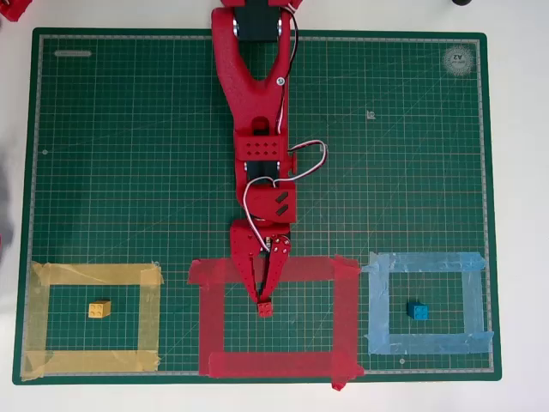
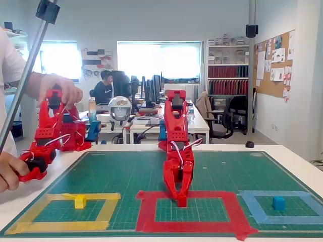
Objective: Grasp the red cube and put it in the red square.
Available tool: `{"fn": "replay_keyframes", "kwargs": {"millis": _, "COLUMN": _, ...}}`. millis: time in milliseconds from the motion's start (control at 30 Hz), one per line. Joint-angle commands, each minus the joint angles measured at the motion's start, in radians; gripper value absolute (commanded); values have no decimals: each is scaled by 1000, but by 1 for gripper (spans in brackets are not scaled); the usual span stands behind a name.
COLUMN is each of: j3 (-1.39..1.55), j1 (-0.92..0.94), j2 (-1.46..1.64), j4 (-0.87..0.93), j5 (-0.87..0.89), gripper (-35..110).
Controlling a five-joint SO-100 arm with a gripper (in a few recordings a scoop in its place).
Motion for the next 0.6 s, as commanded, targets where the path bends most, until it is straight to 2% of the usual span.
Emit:
{"fn": "replay_keyframes", "kwargs": {"millis": 0, "j3": -41, "j1": -28, "j2": 32, "j4": -38, "j5": -23, "gripper": -1}}
{"fn": "replay_keyframes", "kwargs": {"millis": 567, "j3": -35, "j1": -58, "j2": 29, "j4": -60, "j5": -23, "gripper": -1}}
